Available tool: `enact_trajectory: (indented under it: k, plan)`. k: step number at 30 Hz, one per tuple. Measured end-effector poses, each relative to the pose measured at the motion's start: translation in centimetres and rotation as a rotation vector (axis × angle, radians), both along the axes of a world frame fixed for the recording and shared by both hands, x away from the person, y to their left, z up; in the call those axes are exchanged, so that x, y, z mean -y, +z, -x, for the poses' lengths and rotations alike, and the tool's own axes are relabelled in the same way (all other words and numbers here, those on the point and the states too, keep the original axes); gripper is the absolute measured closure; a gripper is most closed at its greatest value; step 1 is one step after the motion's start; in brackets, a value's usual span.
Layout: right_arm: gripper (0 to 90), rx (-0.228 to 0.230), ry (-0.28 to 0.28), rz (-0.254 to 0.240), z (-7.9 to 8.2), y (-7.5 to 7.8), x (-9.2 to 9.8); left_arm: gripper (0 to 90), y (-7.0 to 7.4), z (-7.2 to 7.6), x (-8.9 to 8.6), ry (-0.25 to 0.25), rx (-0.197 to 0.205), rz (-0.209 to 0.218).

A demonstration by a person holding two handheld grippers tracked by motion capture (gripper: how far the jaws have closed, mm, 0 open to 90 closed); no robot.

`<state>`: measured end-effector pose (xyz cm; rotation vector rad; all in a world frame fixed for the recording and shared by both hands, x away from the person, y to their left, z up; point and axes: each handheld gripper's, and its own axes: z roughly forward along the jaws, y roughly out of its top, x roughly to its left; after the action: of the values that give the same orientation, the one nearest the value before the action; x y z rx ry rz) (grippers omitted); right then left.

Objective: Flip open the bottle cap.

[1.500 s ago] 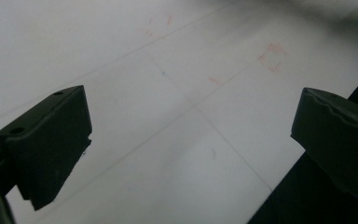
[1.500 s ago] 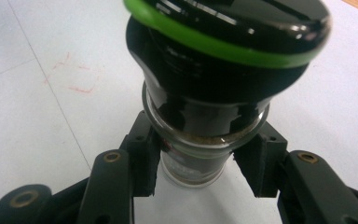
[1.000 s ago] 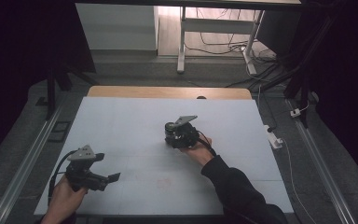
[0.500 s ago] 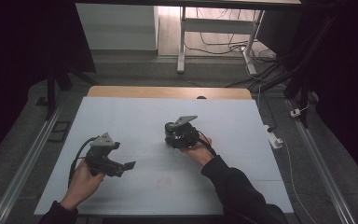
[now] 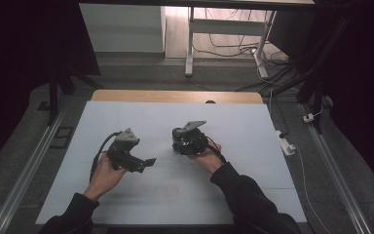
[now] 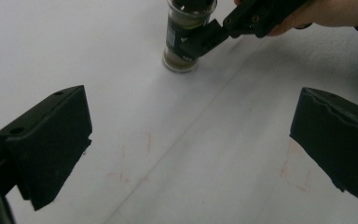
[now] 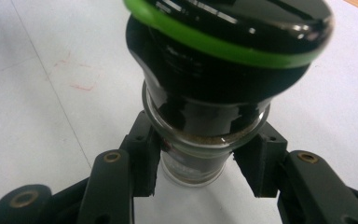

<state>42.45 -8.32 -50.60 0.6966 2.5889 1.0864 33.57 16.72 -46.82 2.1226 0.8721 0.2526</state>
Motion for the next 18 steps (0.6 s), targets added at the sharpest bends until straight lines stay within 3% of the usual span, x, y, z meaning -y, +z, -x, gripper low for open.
enact_trajectory:
  k: [8,13,18]
  plan:
    - [52.7,0.001,0.000,0.000,0.0,0.0,0.0,0.0,0.0,-1.7,1.4,-0.034,0.020,-0.014]
    - [52.7,0.002,0.001,-0.001,0.0,0.0,0.0,0.0,-0.1,-2.8,2.1,-0.049,0.013,0.010]
    - [52.6,0.002,0.001,-0.001,0.0,0.0,0.0,2.0,-0.1,-3.7,3.1,-0.056,0.017,-0.012]
